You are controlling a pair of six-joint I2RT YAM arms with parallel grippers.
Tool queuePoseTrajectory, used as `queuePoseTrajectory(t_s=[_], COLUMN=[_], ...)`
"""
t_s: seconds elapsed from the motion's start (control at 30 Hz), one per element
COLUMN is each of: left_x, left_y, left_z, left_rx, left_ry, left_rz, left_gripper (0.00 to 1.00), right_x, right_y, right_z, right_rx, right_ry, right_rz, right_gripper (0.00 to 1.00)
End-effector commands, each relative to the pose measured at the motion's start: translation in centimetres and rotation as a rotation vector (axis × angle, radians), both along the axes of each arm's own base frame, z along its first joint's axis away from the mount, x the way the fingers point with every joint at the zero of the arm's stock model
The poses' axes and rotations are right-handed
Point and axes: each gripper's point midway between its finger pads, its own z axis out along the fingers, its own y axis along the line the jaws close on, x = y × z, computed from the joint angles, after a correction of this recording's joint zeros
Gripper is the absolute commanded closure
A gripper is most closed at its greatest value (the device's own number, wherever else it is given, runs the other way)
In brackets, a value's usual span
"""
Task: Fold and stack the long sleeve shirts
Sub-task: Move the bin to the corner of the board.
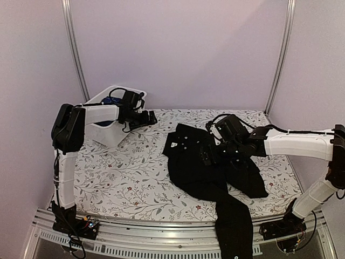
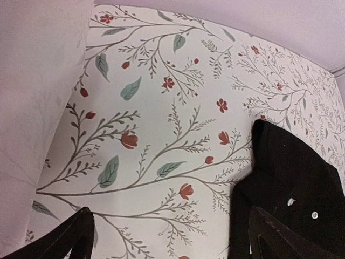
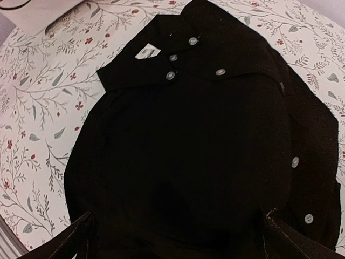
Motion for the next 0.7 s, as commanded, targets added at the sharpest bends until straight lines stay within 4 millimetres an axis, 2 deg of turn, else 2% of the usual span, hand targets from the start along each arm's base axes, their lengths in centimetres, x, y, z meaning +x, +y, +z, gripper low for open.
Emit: queuePoseTrajectory(t_s=[0.0,0.07,0.17,0.2,0.23,0.37,0.43,0.47,0.53,0.67], left_x=[1.6,1.8,1.3,0.9,0.6,-1.0,-1.8,-2.2,-3.1,-4.6], left_y=[5.4,5.2,2.7,1.8,1.1,-1.3,-2.1,-2.4,-3.0,-3.0], left_z=[-1.9,-1.5,0.1,0.6,1.3,3.2,4.1,4.5,5.4,7.0], left_rx=[0.014,-0.002,-0.019,-0.011,-0.01,-0.027,-0.029,-0.03,-0.037,-0.053], left_ry=[0.025,0.013,-0.027,-0.043,-0.058,-0.089,-0.102,-0.109,-0.121,-0.141], left_rz=[0.099,0.068,-0.03,-0.058,-0.081,-0.139,-0.158,-0.164,-0.18,-0.184], left_gripper=[0.0,0.0,0.0,0.01,0.0,0.0,0.0,0.0,0.0,0.0], right_x=[-4.4,-6.3,-8.2,-8.3,-8.2,-7.1,-6.5,-6.1,-5.5,-5.0], right_y=[2.1,3.6,5.8,6.4,7.1,9.5,10.8,11.9,13.3,14.8], right_z=[-2.5,-2.8,-2.9,-3.0,-2.7,-3.5,-4.7,-4.5,-5.5,-7.9], right_rx=[-0.044,-0.064,-0.091,-0.103,-0.104,-0.173,-0.188,-0.172,-0.181,-0.205], right_ry=[0.067,0.067,0.055,0.052,0.046,0.041,0.051,0.045,0.05,0.08], right_rz=[0.097,0.143,0.191,0.194,0.199,0.182,0.182,0.187,0.199,0.21], right_gripper=[0.01,0.01,0.01,0.03,0.05,0.14,0.17,0.19,0.23,0.29])
